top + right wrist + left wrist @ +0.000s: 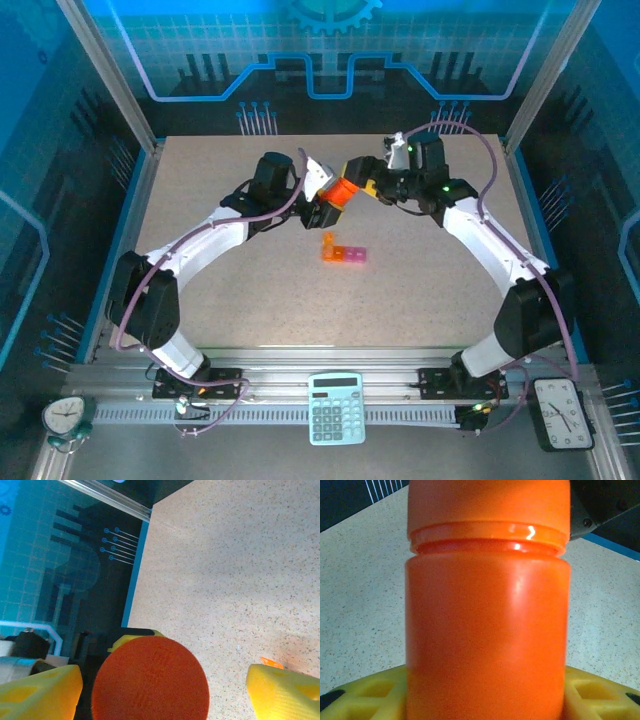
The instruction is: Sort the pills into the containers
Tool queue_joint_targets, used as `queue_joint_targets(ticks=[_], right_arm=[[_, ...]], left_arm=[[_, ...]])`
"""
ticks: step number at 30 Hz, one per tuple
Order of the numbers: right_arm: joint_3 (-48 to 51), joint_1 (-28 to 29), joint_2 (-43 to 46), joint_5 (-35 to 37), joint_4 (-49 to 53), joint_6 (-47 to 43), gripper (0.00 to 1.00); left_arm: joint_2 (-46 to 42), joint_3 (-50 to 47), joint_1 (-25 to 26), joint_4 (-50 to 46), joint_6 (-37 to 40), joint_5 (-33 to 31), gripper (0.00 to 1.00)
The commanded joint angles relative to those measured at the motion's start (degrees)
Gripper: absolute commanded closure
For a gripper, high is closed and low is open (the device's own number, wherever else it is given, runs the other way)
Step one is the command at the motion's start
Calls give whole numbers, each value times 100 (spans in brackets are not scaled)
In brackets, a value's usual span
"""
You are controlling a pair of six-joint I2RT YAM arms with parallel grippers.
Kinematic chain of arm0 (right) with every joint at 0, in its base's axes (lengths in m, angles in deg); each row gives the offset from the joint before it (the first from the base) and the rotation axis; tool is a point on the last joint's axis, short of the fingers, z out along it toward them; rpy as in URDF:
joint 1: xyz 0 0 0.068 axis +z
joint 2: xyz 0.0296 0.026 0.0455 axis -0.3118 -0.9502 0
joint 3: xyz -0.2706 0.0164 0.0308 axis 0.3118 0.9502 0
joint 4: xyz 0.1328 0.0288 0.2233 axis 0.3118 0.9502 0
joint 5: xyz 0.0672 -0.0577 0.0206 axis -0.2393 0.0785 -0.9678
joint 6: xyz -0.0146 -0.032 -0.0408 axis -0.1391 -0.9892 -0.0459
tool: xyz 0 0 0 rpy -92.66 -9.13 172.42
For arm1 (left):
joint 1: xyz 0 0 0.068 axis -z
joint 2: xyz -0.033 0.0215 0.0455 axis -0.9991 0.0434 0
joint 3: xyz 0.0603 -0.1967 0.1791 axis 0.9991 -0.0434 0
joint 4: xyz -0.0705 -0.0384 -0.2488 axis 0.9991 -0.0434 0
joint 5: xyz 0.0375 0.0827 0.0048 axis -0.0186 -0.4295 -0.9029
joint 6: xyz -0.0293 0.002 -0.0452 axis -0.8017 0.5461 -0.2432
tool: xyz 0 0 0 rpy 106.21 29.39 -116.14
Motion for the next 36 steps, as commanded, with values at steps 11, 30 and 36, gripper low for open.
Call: queue_joint_targets(ticks=[11,30,36], right_arm=[[67,68,7,-6,-384,-108,51],[618,-633,360,-1706,-2295,-1128,23],[480,-683,554,-1000,-1857,-429,17]], left_arm=[[15,62,75,15,78,27,89],[152,236,-347,152,-991,2065,90],[-49,19,-290,288,-595,935,90]])
